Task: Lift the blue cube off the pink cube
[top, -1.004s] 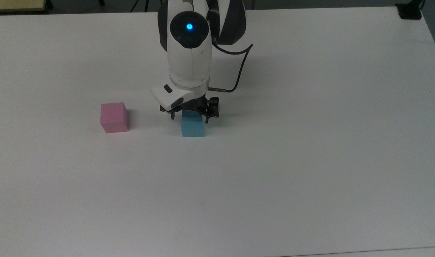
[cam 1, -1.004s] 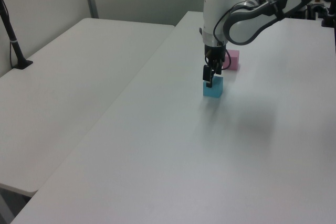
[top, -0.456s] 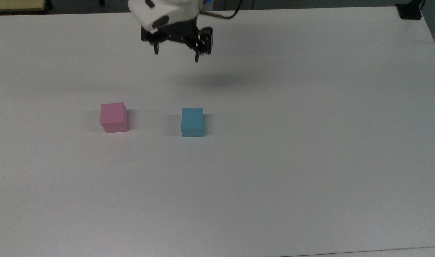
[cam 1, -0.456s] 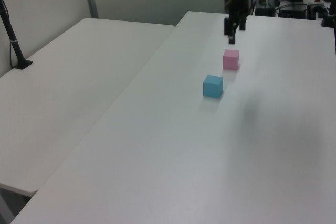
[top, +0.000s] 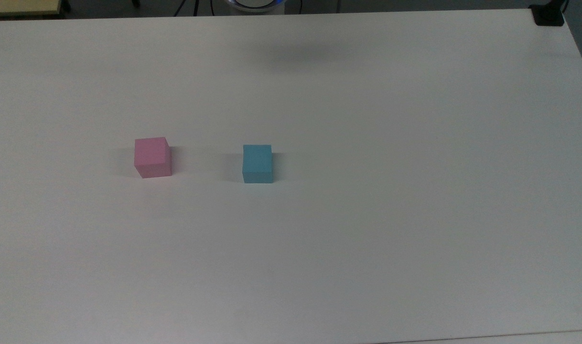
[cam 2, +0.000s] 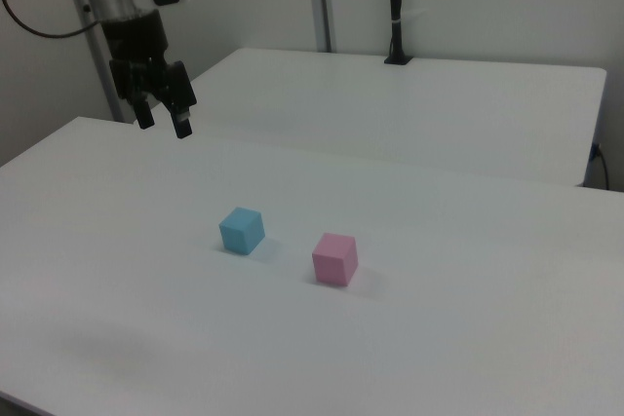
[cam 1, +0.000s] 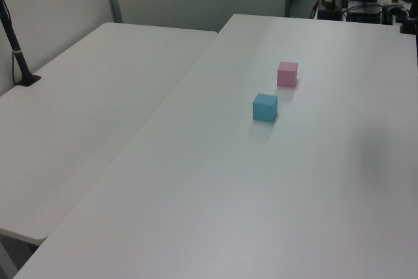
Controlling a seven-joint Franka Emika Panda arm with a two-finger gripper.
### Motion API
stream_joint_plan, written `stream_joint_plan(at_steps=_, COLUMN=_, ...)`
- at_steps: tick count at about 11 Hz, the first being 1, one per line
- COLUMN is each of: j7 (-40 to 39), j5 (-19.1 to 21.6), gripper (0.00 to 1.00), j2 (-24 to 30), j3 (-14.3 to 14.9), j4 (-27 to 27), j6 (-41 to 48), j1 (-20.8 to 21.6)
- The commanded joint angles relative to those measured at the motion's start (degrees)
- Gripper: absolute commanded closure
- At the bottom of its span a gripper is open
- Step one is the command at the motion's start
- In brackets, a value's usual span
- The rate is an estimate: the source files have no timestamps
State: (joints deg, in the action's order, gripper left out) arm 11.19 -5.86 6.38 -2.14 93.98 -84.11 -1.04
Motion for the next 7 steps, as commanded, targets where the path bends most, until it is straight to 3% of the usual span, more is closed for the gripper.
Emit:
stream_joint_plan(at_steps=1, j7=-12.57, j5=1.82, gripper=0.0, j2=1.53, j3=2.32, j4=0.77, j6=-2.18, j1=-2.03)
stream_joint_plan(at_steps=3, j7=-12.77, j5=1.91, gripper=0.0, j2=0.13, j3=2.41, j4=0.77, j6=-8.15, j1=-3.7)
stream_joint_plan(at_steps=7, j7=-12.86, j5=2.0, gripper=0.0, j2=-0.4, j3=2.32, j4=0.68, j6=-8.7, j1=-4.15)
